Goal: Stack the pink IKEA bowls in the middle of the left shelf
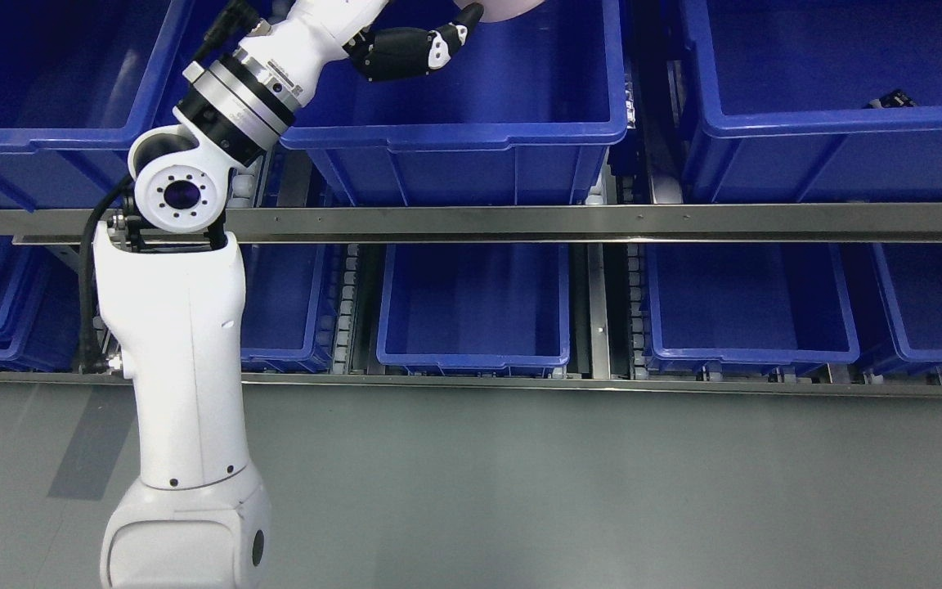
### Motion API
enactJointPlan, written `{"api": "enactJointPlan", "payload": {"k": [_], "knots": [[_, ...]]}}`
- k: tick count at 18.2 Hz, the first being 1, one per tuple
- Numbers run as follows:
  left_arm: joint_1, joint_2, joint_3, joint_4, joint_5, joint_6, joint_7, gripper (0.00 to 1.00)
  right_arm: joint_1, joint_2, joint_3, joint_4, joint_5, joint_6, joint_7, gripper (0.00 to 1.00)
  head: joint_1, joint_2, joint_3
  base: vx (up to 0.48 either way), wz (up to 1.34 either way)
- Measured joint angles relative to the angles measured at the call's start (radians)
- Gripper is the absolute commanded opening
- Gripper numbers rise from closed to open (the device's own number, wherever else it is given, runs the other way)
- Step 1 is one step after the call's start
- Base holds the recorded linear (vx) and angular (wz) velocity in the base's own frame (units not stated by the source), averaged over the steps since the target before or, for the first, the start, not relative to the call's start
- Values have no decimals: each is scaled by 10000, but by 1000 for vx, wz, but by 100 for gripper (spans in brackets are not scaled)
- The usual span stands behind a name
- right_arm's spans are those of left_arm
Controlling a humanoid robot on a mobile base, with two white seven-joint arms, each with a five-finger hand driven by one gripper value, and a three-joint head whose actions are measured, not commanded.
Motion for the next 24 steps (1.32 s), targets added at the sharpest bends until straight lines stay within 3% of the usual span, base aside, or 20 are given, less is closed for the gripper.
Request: {"api": "enactJointPlan", "payload": {"k": [3, 5, 10, 14, 17, 20, 24], "knots": [[-210, 300, -198, 440, -63, 562, -230, 19, 0, 0, 0, 0, 0, 0, 0, 100, 0, 0, 0, -12, -15], [-365, 457, -311, 764, -87, 699, -215, 39, 0, 0, 0, 0, 0, 0, 0, 100, 0, 0, 0, -16, -34], [-558, 696, -448, 1382, -109, 798, 925, 64, 0, 0, 0, 0, 0, 0, 0, 100, 0, 0, 0, -3, -5], [-525, 748, -396, 1735, -57, 817, 2275, 92, -1, 0, 0, 0, 0, 0, 0, 100, 0, 0, 0, 0, 0], [-329, 479, -118, 1976, 429, 831, 4443, 95, -1, 0, 0, 0, 0, 0, 0, 100, 0, 0, 0, -5, 0], [12, 252, 78, 2160, 2246, 999, 6658, 98, -1, 0, 0, 0, 0, 0, 0, 100, 0, 0, 0, -29, 0], [550, 61, 137, 2178, 3873, 1374, 7644, 99, -2, 0, 0, 0, 0, 0, 0, 100, 0, 0, 0, -71, -17]]}}
